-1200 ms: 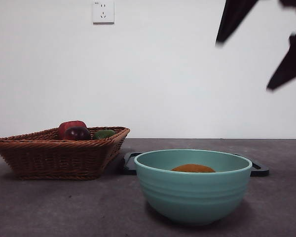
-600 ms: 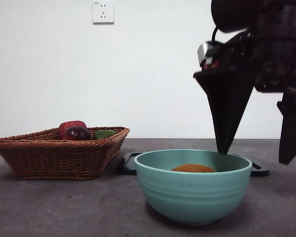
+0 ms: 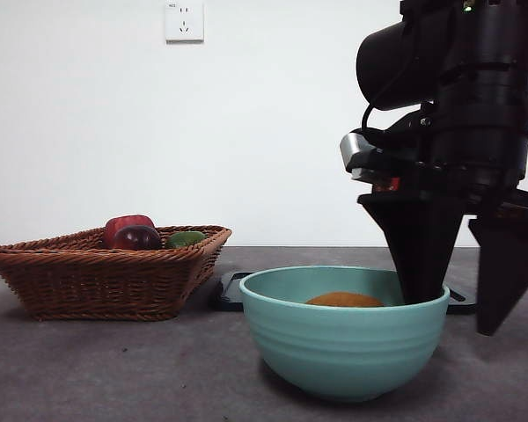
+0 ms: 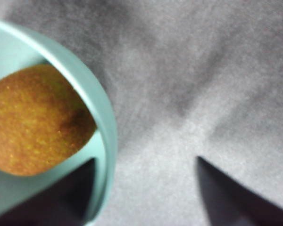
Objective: Pick up the wifruite, put it on the bowl, pick up the plate, put it on desk
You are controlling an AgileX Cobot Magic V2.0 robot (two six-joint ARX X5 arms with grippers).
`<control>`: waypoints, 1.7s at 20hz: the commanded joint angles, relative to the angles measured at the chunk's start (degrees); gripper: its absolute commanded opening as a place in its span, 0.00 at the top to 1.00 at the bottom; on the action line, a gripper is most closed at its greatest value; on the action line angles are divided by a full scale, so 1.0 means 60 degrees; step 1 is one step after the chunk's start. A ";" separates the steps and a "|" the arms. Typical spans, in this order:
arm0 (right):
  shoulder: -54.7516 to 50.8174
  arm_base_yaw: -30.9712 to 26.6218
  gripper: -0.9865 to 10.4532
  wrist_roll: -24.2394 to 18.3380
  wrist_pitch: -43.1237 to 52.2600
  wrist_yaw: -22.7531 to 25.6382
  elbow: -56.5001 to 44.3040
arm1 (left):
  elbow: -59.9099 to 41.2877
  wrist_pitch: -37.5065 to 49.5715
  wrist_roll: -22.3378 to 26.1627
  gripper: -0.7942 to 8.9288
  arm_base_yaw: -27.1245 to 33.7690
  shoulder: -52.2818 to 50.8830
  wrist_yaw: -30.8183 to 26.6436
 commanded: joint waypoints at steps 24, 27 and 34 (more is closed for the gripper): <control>0.2641 -0.1530 0.91 -0.0867 -0.2291 0.0361 0.5836 | 0.0058 0.0102 -0.0062 0.37 -0.0095 0.0015 -0.0022; 0.3847 -0.1887 0.91 -0.1191 -0.2648 0.0350 0.7388 | 0.0058 0.0102 -0.0062 0.37 -0.0095 0.0015 -0.0022; 0.6003 -0.2186 0.91 -0.1461 -0.3009 0.0288 0.9479 | 0.0058 0.0102 -0.0062 0.37 -0.0095 0.0015 -0.0022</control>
